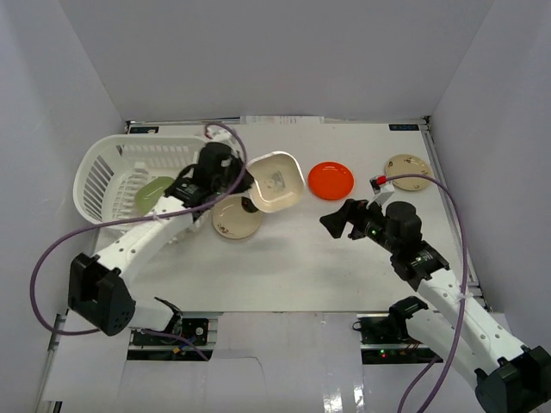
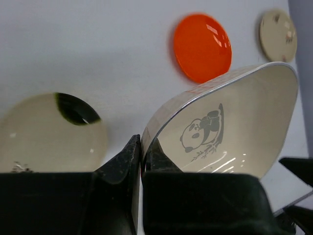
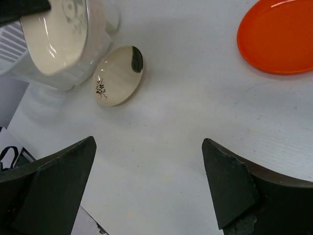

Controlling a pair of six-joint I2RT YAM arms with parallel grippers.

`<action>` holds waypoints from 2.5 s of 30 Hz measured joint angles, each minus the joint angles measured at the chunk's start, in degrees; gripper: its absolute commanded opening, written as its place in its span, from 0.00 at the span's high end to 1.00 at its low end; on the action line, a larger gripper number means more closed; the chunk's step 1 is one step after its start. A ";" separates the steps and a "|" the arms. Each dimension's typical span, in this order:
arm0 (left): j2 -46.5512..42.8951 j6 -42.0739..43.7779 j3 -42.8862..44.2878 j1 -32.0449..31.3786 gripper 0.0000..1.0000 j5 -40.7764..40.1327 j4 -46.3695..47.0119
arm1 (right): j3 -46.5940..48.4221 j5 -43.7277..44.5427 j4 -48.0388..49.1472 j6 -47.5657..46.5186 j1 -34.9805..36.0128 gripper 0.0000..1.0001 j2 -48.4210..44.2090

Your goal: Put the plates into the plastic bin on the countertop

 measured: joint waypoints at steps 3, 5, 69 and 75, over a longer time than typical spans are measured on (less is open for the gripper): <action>-6.14 -0.52 0.20 12.72 0.96 0.76 -1.16 | 1.20 -0.87 -0.04 -0.37 0.00 0.07 -1.88; -9.99 -1.11 0.20 21.73 0.96 0.55 -2.16 | 1.20 -1.77 0.11 -0.31 0.00 0.08 -1.66; -14.49 1.79 -12.85 10.80 0.34 27.91 -0.46 | 3.10 0.46 30.91 20.22 10.25 0.92 20.65; -12.41 -0.04 -12.35 7.85 0.92 27.41 1.62 | 2.95 0.44 24.96 18.10 9.14 0.62 20.74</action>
